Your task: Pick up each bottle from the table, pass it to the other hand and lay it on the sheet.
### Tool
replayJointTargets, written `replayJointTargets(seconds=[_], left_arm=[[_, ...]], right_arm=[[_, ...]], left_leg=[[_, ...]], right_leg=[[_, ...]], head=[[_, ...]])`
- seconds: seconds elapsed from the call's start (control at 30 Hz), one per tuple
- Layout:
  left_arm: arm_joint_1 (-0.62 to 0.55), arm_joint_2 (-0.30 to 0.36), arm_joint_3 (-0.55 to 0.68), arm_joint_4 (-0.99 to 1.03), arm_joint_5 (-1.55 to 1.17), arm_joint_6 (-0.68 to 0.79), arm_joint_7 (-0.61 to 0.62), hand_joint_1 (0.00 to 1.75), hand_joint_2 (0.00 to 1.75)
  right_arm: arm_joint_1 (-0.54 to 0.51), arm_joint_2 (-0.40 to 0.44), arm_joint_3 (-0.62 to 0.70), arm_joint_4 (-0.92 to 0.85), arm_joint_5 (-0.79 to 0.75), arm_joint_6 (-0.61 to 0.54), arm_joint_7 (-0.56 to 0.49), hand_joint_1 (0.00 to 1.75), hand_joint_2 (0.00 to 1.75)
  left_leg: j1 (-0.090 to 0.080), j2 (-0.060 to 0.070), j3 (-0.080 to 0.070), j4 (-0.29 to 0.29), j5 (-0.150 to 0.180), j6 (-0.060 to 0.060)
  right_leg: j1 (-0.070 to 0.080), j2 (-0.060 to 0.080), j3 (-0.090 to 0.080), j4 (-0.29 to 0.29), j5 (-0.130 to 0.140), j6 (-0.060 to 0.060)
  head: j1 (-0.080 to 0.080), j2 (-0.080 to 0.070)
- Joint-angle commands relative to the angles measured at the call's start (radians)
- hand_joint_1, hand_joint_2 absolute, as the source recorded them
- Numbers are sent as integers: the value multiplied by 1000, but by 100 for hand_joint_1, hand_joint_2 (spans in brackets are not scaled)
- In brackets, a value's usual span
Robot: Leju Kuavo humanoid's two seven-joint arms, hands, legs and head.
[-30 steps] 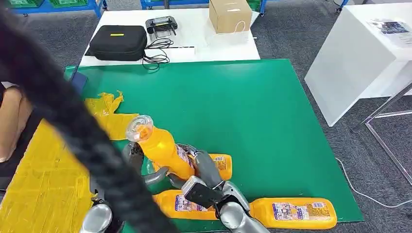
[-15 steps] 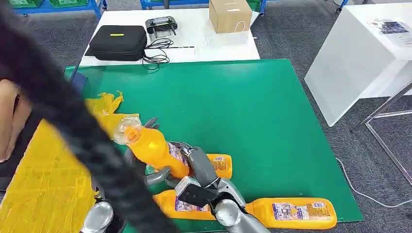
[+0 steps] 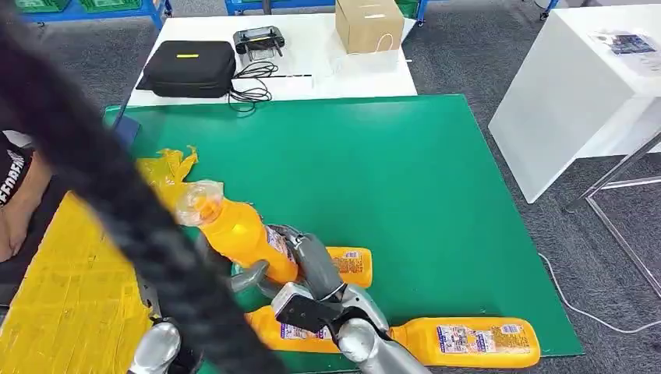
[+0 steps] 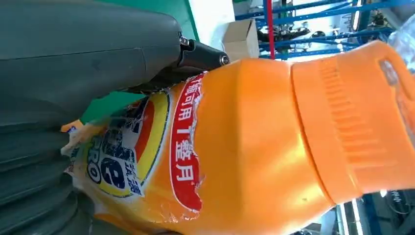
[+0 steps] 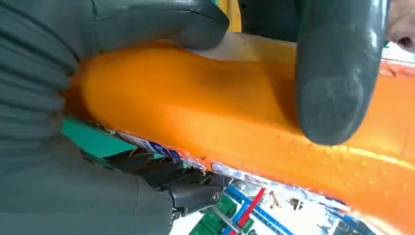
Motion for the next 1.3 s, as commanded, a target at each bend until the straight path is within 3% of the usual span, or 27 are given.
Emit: replayJointTargets(seconds=[0.03,0.3,0.33,0.37,0.47,0.5,0.57,0.67,0.77,0.87,0.97,1.07,1.3], left_arm=[[-34,-13,-3,10,11,7,-6,175,175],[-28,-17,0,-23,26,21,-32,175,175],[-28,-15,-3,-26,16,26,-34,175,175],[-28,-7,-9,-32,-16,47,-42,175,175],[-28,23,3,-56,-122,140,-58,175,175],[-34,39,10,-57,-255,240,-55,175,175],[-50,68,25,-47,-361,293,-14,175,175],[-86,106,66,-2,-728,470,61,175,175],[-91,107,77,4,-728,468,59,175,175],[-123,143,98,67,-1170,612,215,175,175],[-174,208,134,181,-1433,577,347,175,175],[-222,234,152,331,-1622,548,429,175,175],[-288,252,111,578,-1721,491,490,175,175]], right_arm=[[-32,-13,27,89,-3,-1,8,175,175],[-16,-9,5,86,-15,-24,8,175,175],[-11,-10,1,80,-20,-30,4,26,175],[1,-11,-12,61,-23,-54,-8,0,175],[41,-40,-58,-33,-25,-95,-22,0,175],[62,-49,-82,-82,-21,-112,-24,0,175],[99,-71,-132,-177,-3,-133,-24,0,175],[149,-84,-208,-291,20,-153,-28,0,175],[155,-87,-215,-305,23,-145,-25,0,175],[168,-77,-245,-337,29,-167,-33,0,175],[173,-77,-277,-392,24,-176,-39,0,175],[172,-77,-271,-435,46,-159,-29,0,175],[150,-85,-223,-463,87,-160,-10,0,175]], left_leg=[[1,0,3,0,-1,0],[2,0,3,0,-2,0],[1,0,2,0,-1,0],[1,-1,1,0,-1,0],[0,-2,1,0,0,0],[2,-1,5,1,-3,0],[2,-2,3,1,-2,0],[0,-2,1,0,0,0],[0,-2,1,0,0,0],[0,-1,1,0,0,0],[0,-1,2,0,0,0],[0,0,2,-1,0,-1],[1,4,5,-1,-1,-1]], right_leg=[[1,-1,3,-1,-1,-1],[2,-1,5,-2,-1,-1],[1,-1,3,-1,-1,-1],[1,-1,2,-1,-1,0],[0,-2,2,-1,-1,0],[3,-3,7,-2,-3,-1],[2,-4,5,-1,-2,-1],[0,-3,2,0,-1,-1],[1,-2,2,0,-1,-1],[0,-2,2,-1,-1,-1],[0,-2,2,0,-1,-1],[0,-1,2,0,0,-1],[1,0,4,-1,-1,-1]], head=[[0,0],[0,0],[0,0],[0,0],[0,0],[0,0],[0,0],[0,0],[0,0],[0,0],[0,0],[0,0],[0,0]])
